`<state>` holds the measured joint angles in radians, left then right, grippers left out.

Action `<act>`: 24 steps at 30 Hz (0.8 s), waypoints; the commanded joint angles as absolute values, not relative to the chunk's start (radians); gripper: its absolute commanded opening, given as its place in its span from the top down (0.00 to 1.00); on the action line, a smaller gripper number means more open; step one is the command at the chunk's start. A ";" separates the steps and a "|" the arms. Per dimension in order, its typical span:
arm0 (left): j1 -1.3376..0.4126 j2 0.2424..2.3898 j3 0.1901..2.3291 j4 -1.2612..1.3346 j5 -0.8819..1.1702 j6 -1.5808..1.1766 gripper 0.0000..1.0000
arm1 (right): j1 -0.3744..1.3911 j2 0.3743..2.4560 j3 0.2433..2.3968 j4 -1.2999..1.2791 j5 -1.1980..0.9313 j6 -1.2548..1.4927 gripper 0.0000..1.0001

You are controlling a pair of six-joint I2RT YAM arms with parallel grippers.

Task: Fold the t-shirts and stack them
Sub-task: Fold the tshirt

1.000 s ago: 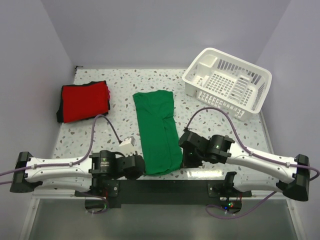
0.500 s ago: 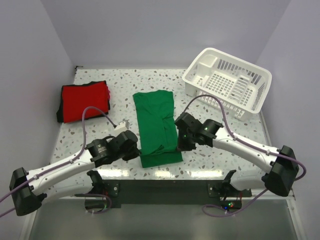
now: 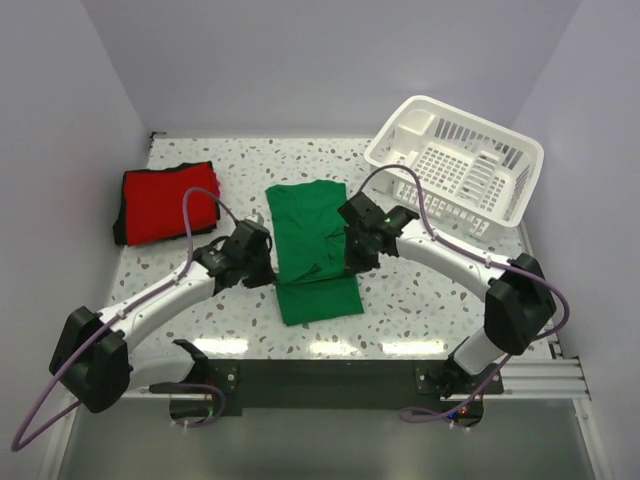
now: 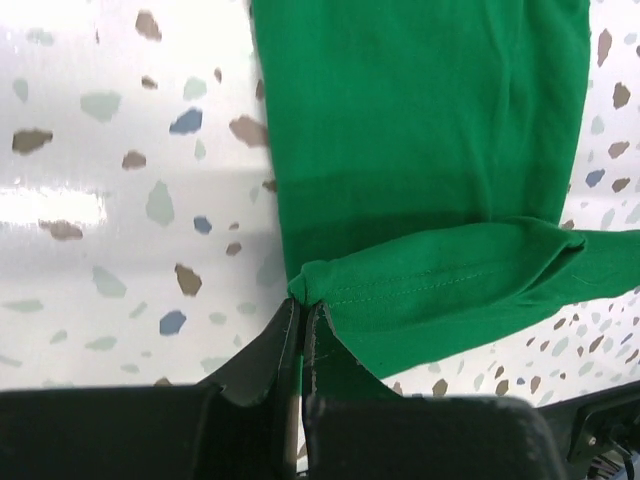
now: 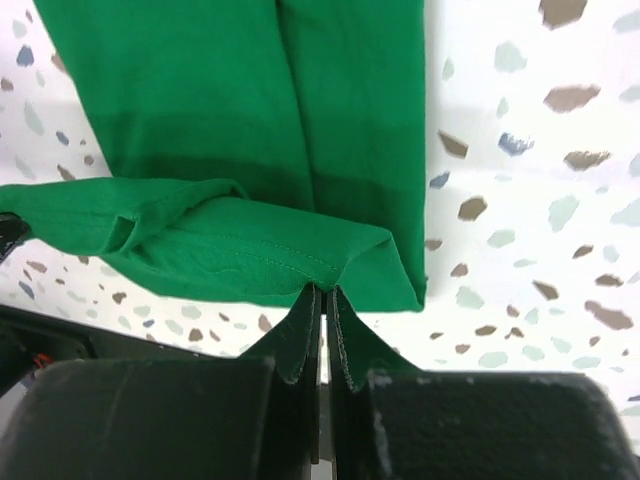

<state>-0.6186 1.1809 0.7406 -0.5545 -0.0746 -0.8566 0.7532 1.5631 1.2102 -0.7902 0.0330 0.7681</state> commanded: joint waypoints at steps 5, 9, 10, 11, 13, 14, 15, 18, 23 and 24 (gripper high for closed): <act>-0.505 1.325 0.860 -0.403 0.035 -0.687 1.00 | 0.678 1.677 1.350 -0.785 0.011 0.666 1.00; -0.469 1.407 0.910 -0.388 0.054 -0.654 1.00 | 0.641 1.752 1.419 -0.785 0.003 0.632 1.00; -0.463 1.434 0.919 -0.384 0.058 -0.644 1.00 | 0.635 1.767 1.431 -0.788 0.002 0.621 1.00; -0.451 1.449 0.934 -0.380 0.060 -0.643 1.00 | 0.629 1.804 1.445 -0.796 0.002 0.615 1.00; -0.440 1.491 0.956 -0.373 0.060 -0.626 1.00 | 0.617 1.830 1.485 -0.799 0.002 0.601 1.00; -0.431 1.505 0.963 -0.370 0.057 -0.621 1.00 | 0.612 1.857 1.492 -0.801 0.002 0.598 1.00; -0.426 1.517 0.968 -0.365 0.049 -0.620 1.00 | 0.600 1.870 1.512 -0.804 0.002 0.595 1.00; -0.413 1.560 0.983 -0.339 0.049 -0.618 1.00 | 0.583 1.923 1.551 -0.798 -0.018 0.589 1.00; -0.399 1.586 1.028 -0.325 0.011 -0.621 0.60 | 0.555 2.008 1.669 -0.813 -0.032 0.571 0.93; -0.397 1.583 1.034 -0.328 0.003 -0.626 0.47 | 0.548 2.019 1.693 -0.822 -0.038 0.568 0.87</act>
<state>-0.4160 1.5967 0.9710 -0.3817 0.0376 -0.6392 0.5678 1.9987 1.5902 -0.8085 -0.0166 0.6006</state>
